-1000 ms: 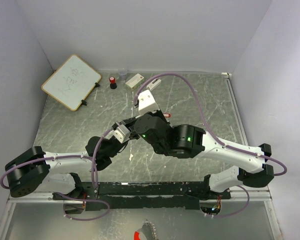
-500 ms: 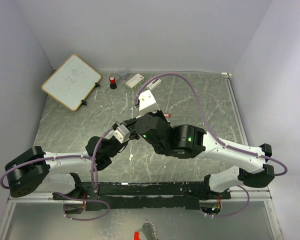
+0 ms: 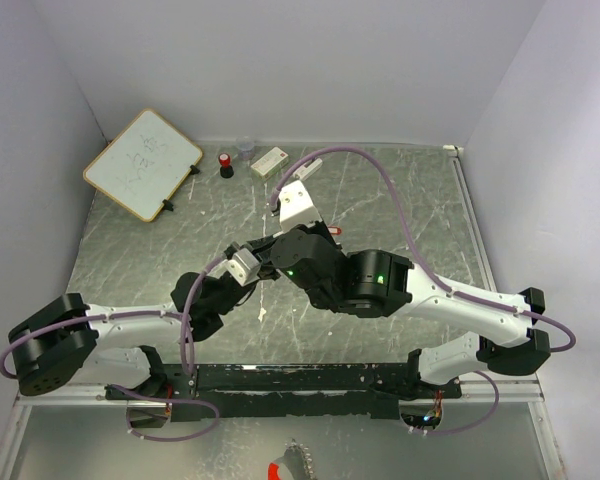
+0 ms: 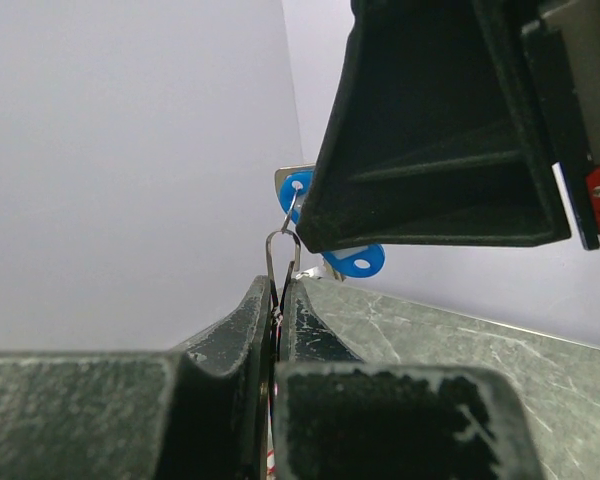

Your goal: Remove the keys from the keyring

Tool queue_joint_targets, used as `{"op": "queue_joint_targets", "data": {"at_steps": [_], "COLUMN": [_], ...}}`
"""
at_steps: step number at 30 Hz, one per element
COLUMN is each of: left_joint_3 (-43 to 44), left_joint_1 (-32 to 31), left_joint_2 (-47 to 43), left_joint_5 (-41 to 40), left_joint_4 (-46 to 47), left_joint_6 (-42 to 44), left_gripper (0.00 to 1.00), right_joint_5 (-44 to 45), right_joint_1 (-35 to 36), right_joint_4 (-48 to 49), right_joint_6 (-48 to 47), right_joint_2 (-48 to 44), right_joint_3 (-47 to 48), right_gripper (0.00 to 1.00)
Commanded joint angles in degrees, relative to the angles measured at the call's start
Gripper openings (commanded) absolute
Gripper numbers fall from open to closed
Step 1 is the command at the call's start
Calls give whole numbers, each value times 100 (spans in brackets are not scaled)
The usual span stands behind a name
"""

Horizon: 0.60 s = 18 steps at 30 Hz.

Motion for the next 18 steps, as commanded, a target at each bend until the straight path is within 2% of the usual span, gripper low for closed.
{"op": "queue_joint_targets", "data": {"at_steps": [1,5,18], "left_joint_3": [231,381,303], "left_joint_1": [-29,-20,30], "left_joint_2": [-191,-288,-429], "left_joint_5": [-96,152,455], "left_joint_4": [-335,-759,-833], "left_joint_6": [-262,-339,-425], "left_gripper": [7,7,7], "right_joint_5": [198,200,223], "right_joint_1": [31,34,34], "right_joint_4": [-16,-37,-84], "right_joint_6": [90,95,121], "right_joint_2": [-153,-128,-128], "right_joint_3": [-30,-23,-16], "right_gripper": [0,0,0]}}
